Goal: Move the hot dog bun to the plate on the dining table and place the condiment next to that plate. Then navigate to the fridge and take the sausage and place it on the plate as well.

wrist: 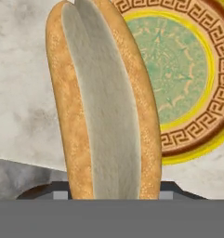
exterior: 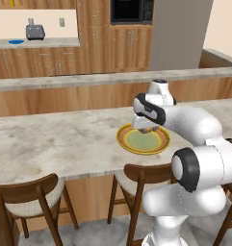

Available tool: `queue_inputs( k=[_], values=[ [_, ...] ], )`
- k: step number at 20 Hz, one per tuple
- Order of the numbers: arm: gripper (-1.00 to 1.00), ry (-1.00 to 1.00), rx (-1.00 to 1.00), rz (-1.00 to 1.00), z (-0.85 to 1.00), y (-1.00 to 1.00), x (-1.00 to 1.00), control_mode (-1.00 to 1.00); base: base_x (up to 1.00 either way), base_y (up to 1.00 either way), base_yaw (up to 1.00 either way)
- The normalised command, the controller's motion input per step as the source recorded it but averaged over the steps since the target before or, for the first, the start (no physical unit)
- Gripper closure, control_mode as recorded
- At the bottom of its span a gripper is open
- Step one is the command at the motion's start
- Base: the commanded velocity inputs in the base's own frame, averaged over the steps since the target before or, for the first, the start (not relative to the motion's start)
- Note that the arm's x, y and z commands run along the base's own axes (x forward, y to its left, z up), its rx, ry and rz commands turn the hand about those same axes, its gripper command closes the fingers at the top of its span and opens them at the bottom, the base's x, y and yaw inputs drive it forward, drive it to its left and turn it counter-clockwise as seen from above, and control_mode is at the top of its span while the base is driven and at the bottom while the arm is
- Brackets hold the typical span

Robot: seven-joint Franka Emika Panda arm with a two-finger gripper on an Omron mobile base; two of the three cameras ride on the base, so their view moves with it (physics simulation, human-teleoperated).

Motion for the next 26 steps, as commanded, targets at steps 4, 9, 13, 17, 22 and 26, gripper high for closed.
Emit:
queue_inputs(
  k=[4,9,13,17,22,26],
  values=[
    [1.00,0.01,0.00,0.00,-0.81,-0.30,0.96,-1.00,0.00,0.00,0.00],
    [1.00,-0.01,0.00,0.00,-0.66,-0.41,0.52,-1.00,0.00,0.00,0.00],
    [1.00,-0.01,0.00,0.00,-0.49,-0.29,0.10,-1.00,0.00,0.00,0.00],
    [1.00,0.00,0.00,0.00,-0.44,-0.19,0.03,-1.00,0.00,0.00,0.00],
    [-1.00,-0.01,0.00,0.00,-0.33,-0.06,0.09,-1.00,0.00,0.00,0.00],
    [-1.00,-0.01,0.00,0.05,-0.04,0.00,0.27,-1.00,0.00,0.00,0.00]
  ],
)
